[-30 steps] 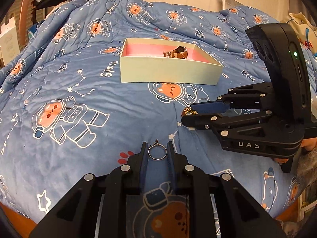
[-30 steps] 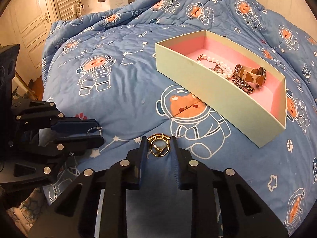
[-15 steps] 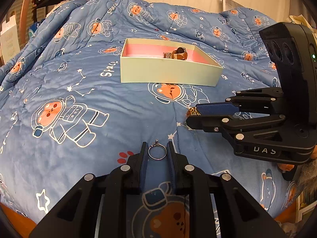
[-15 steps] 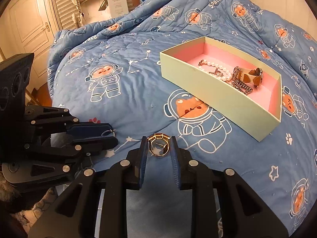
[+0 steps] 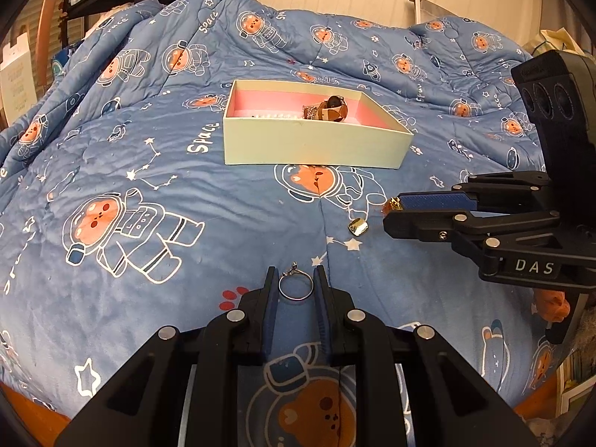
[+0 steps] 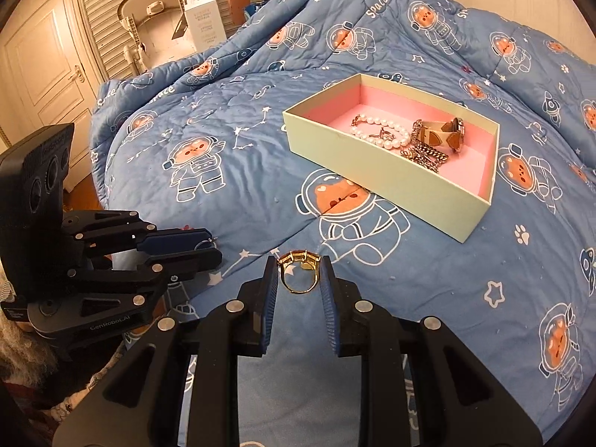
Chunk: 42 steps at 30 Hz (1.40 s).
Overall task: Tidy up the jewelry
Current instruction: 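Grasp the gold ring with the right gripper while the left gripper grasps the silver ring, then carry both rings over the pink box with both grippers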
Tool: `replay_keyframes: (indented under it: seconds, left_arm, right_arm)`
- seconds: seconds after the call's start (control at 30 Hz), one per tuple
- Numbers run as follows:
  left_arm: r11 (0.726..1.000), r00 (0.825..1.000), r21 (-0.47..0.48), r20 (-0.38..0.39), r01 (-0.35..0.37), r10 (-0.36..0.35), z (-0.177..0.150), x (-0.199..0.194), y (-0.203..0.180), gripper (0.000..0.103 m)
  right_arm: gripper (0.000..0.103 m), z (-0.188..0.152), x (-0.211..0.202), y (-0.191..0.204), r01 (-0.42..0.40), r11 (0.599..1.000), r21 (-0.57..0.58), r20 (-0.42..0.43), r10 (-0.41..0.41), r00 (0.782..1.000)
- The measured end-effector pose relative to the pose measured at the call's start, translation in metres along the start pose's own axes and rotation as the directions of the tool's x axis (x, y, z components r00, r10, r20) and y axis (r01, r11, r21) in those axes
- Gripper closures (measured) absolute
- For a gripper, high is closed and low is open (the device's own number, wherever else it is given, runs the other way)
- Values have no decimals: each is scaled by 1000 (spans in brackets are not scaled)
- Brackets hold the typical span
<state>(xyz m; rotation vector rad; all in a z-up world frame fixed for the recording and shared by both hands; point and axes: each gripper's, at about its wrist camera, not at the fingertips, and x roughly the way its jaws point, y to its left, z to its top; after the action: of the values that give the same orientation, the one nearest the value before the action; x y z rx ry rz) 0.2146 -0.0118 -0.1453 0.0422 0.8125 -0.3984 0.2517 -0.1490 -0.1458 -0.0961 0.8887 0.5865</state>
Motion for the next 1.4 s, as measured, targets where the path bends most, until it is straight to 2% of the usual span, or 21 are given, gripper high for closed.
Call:
replay_keyframes:
  seconds: [0.37, 0.67, 0.83, 1.07, 1.2, 1.4]
  left_arm:
    - [998, 997, -13, 31, 68, -67, 24, -8, -3, 84]
    - [993, 993, 65, 54, 97, -100, 71, -4, -7, 84]
    - [992, 994, 102, 65, 79, -86, 98, 4, -6, 84]
    - [991, 995, 109, 57, 74, -80, 128, 23, -1, 84]
    - [993, 995, 80, 51, 81, -86, 141, 35, 6, 84]
    - [995, 997, 60, 19, 76, -77, 157, 57, 13, 84]
  right_arm:
    - [80, 5, -12, -16, -6, 999, 52, 11, 5, 1000]
    - [80, 32, -21, -28, 21, 1000, 1, 21, -21, 1000]
    - [80, 54, -24, -38, 34, 999, -8, 34, -33, 999]
    - [80, 82, -18, -51, 67, 998, -18, 46, -66, 997]
    - [79, 92, -11, -57, 77, 997, -12, 50, -76, 996]
    - [79, 105, 11, -73, 72, 997, 30, 6, -72, 997]
